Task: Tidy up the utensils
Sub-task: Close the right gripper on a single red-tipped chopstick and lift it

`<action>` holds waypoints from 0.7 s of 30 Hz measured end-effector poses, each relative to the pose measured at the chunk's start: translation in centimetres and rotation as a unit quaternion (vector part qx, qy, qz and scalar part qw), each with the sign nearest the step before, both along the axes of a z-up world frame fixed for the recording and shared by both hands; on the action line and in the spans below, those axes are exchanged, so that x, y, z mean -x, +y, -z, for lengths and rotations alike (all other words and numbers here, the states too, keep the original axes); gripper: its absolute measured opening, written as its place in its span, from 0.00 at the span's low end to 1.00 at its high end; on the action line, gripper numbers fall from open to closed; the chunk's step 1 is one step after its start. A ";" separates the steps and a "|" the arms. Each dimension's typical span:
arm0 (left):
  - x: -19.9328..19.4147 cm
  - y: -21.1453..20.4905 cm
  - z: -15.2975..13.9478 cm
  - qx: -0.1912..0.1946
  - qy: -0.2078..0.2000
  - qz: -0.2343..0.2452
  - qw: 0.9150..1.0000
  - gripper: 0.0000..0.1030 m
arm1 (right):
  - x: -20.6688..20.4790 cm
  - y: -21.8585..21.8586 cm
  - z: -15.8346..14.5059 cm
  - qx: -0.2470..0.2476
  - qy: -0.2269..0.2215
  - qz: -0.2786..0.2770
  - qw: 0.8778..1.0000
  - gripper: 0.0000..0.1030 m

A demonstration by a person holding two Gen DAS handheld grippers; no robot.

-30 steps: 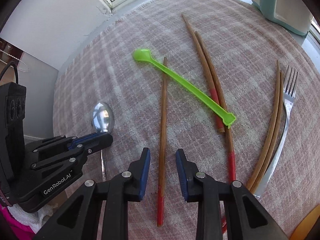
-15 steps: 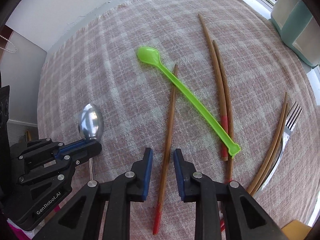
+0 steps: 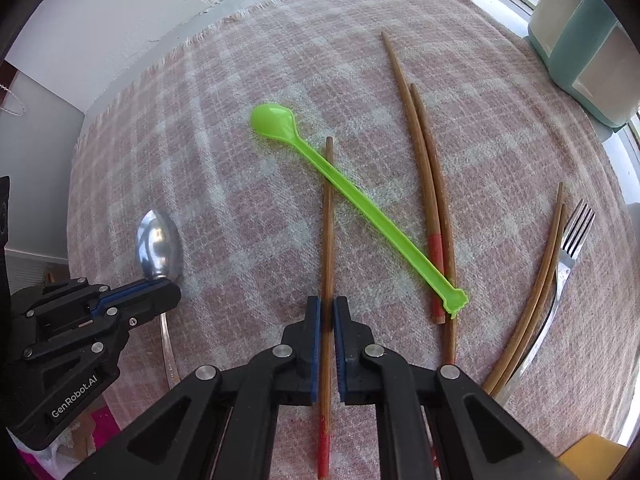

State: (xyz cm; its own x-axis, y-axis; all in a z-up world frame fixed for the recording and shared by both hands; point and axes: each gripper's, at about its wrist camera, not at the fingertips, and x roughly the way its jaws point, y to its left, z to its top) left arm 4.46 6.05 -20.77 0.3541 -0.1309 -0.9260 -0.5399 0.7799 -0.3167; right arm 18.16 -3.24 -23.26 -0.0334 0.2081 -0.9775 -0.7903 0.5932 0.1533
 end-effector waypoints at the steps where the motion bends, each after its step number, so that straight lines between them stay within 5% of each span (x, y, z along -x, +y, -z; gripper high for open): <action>1: 0.0 0.0 0.0 0.000 0.000 0.000 1.000 0.00 | 0.1 -0.2 0.0 -0.005 0.006 0.002 1.000 0.03; 8: 0.0 0.2 -0.1 0.000 0.000 0.007 1.000 0.00 | 1.3 -2.9 0.1 -0.015 0.036 0.010 0.999 0.03; 10: -0.1 0.1 -0.2 -0.001 -0.001 0.010 1.000 0.00 | 1.2 -3.7 0.0 -0.029 0.074 0.029 0.996 0.03; 21: -0.7 0.1 0.2 -0.004 -0.005 0.016 1.000 0.00 | 4.7 -7.6 0.2 -0.012 0.082 0.028 0.996 0.03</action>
